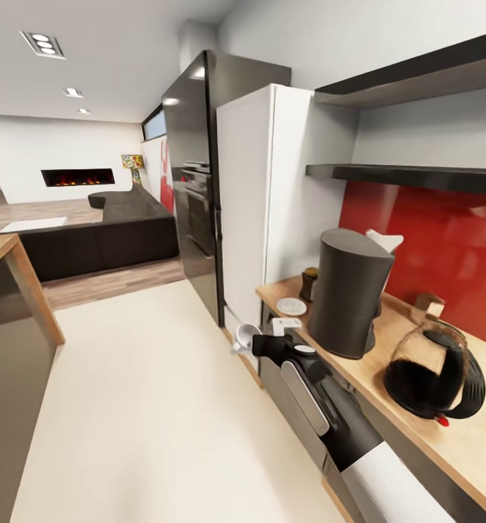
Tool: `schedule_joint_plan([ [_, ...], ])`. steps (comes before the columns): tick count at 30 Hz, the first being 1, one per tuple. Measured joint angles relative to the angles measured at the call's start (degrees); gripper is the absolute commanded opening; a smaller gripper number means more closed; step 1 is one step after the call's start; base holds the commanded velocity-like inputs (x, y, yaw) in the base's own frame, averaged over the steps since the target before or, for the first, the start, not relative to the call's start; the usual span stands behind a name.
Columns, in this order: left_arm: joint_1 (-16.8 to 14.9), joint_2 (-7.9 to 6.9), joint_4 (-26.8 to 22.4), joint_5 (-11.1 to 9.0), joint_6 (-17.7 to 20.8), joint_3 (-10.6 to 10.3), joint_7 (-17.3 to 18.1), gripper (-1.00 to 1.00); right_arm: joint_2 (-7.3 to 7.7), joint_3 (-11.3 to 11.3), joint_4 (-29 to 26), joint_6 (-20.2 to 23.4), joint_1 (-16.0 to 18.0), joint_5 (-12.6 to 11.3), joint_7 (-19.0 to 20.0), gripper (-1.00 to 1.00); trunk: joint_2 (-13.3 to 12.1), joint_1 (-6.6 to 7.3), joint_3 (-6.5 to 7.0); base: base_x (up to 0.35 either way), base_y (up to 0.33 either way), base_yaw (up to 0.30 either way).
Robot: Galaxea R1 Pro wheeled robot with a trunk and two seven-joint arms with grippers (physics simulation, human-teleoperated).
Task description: Set up a coffee station on the kitchen countertop: keep the coffee maker on the countertop, move the bottle of coffee from the kitchen shelf to the counter next to the coffee maker, place a paper coffee filter on top of the coffee maker, put the saucer next to the coffee maker with the coffee cup on the saucer, and place the electric kettle next to the coffee maker.
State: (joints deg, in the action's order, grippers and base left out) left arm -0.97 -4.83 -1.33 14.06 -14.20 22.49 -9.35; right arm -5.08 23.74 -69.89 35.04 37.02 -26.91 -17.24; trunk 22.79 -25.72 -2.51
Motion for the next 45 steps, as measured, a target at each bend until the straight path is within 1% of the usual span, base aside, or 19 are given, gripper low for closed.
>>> schedule_joint_plan([
  [17,0.0,0.00,0.0,0.0,-0.1,-0.1,0.0,1.00,-0.11,0.0,-0.2,0.0,0.0,0.0,0.0,-1.00,0.0,0.00,0.00,0.302,0.207,0.000],
  [45,0.0,0.00,0.0,0.0,-0.1,-0.1,0.0,1.00,-0.11,0.0,-0.2,0.0,0.0,0.0,0.0,-1.00,0.0,0.00,0.00,0.303,0.169,0.000],
])
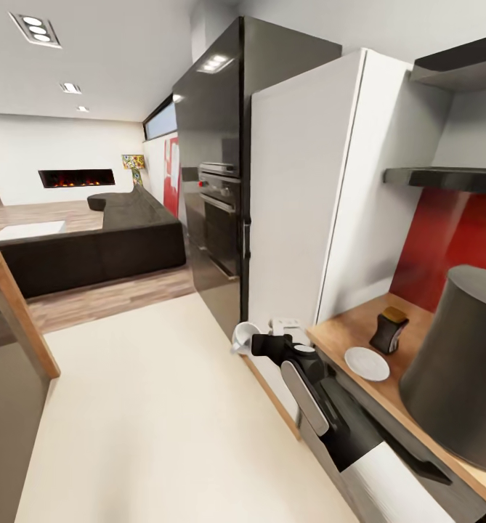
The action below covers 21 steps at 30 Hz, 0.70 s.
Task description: Set up a coffee station on the kitchen countertop: keep the coffee maker on the countertop, move the bottle of coffee from the kitchen shelf to the counter next to the coffee maker, place a paper coffee filter on top of the coffee maker, put the saucer next to the coffee maker with the coffee cup on the saucer, and place the electric kettle next to the coffee maker.
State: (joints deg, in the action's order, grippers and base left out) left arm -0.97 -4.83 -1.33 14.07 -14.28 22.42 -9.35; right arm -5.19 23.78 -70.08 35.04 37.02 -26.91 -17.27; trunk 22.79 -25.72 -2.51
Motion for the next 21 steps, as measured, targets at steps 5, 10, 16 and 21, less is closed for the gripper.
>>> schedule_joint_plan([
  [5,0.0,0.00,0.0,0.0,0.0,0.0,0.0,1.00,0.00,0.0,0.0,0.0,0.0,0.0,0.0,-1.00,0.0,0.00,0.00,0.304,0.164,0.000],
  [10,0.0,0.00,0.0,-0.1,0.0,0.1,0.0,1.00,0.00,0.0,0.0,0.0,0.0,0.0,0.0,-1.00,0.0,0.00,0.00,0.302,0.175,-0.004],
  [16,0.0,0.00,-0.1,-0.1,0.0,0.2,0.0,1.00,0.01,-0.1,0.0,0.0,0.0,0.0,0.0,-1.00,0.0,-0.01,0.02,0.249,0.237,-0.146],
  [21,0.0,0.00,-0.1,-0.2,0.0,0.3,0.0,1.00,0.02,-0.1,0.0,0.0,0.0,0.0,0.0,-1.00,0.0,-0.02,0.03,0.142,0.304,-0.255],
])
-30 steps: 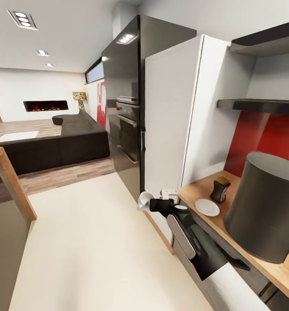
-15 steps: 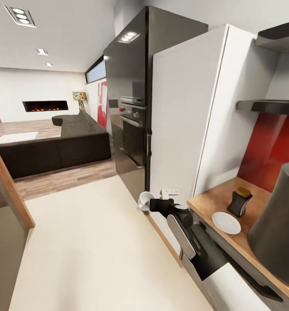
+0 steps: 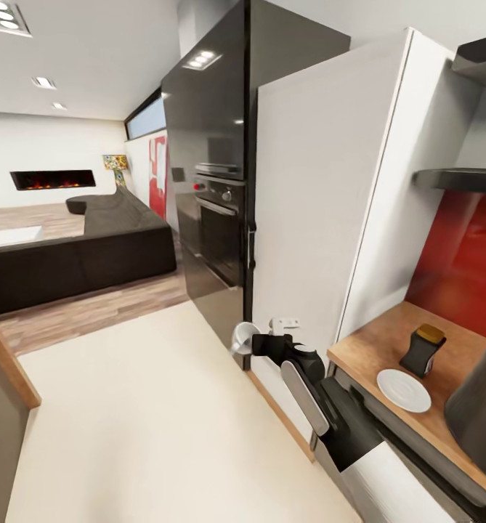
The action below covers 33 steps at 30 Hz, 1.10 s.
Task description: Set up a coffee station on the kitchen countertop: keep the coffee maker on the countertop, move the bottle of coffee from the kitchen shelf to the counter next to the coffee maker, place a paper coffee filter on top of the coffee maker, put the saucer next to the coffee maker with the coffee cup on the saucer, and place the electric kettle next to the coffee maker.
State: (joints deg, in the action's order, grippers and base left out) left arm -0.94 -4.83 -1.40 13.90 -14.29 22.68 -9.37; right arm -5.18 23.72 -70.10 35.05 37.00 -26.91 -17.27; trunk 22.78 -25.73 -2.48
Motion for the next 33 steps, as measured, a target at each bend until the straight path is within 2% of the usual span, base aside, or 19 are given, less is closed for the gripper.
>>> schedule_joint_plan([
  [9,0.0,0.00,0.0,-0.2,0.1,0.3,0.0,1.00,-0.01,0.0,0.0,0.0,0.0,0.0,0.0,-1.00,0.0,-0.01,0.00,0.094,0.215,-0.266],
  [33,0.0,0.00,0.0,-0.1,0.1,0.1,0.0,1.00,-0.01,0.1,0.0,0.0,0.0,0.0,0.0,-1.00,0.0,-0.01,0.00,0.002,0.005,-0.267],
])
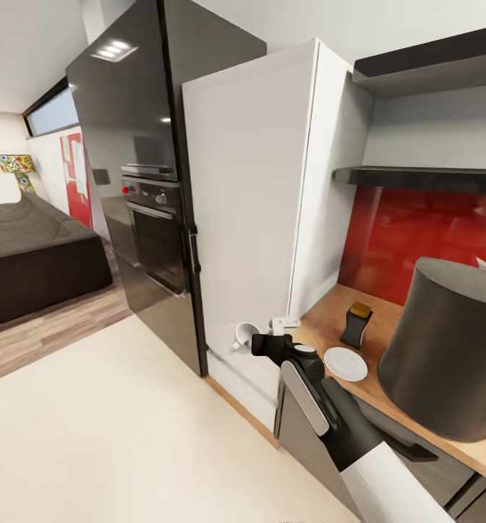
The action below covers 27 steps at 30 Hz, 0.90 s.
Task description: Set up a coffee station on the kitchen countertop: keep the coffee maker on the countertop, move the bottle of coffee from the kitchen shelf to the counter next to the coffee maker, place a paper coffee filter on top of the coffee maker, put the saucer next to the coffee maker with the coffee cup on the saucer, and place the electric kettle next to the coffee maker.
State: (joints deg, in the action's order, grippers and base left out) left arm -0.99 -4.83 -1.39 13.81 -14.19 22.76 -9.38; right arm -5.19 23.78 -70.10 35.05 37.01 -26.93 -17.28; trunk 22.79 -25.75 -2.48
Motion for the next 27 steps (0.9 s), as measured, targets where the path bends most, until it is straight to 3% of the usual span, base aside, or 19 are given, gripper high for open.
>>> schedule_joint_plan([
  [6,0.0,0.00,0.0,0.0,0.0,-0.1,0.0,1.00,-0.54,0.8,0.0,0.1,0.0,-0.5,0.1,-1.00,0.0,0.00,0.00,0.000,0.000,-0.267],
  [9,0.0,0.00,0.0,0.0,0.0,-0.1,0.0,1.00,-1.22,5.0,0.0,0.1,0.0,-0.7,0.1,-1.00,0.0,0.00,0.00,0.000,0.000,-0.266],
  [12,0.0,0.00,0.0,0.0,0.0,-0.1,0.0,1.00,-1.45,7.1,-0.1,0.2,0.0,-0.5,0.1,-1.00,0.0,0.00,0.00,0.000,0.000,-0.266],
  [18,0.0,0.00,-0.2,0.1,-0.3,-0.2,0.0,1.00,-1.58,7.8,0.0,0.2,0.0,-0.4,0.1,-1.00,0.0,0.00,0.00,0.004,0.010,-0.267],
  [27,0.0,0.00,-0.2,0.0,-0.3,0.0,0.0,1.00,-1.57,7.8,0.0,0.2,0.0,-0.4,0.1,-1.00,0.0,0.02,0.00,0.135,0.245,-0.266],
])
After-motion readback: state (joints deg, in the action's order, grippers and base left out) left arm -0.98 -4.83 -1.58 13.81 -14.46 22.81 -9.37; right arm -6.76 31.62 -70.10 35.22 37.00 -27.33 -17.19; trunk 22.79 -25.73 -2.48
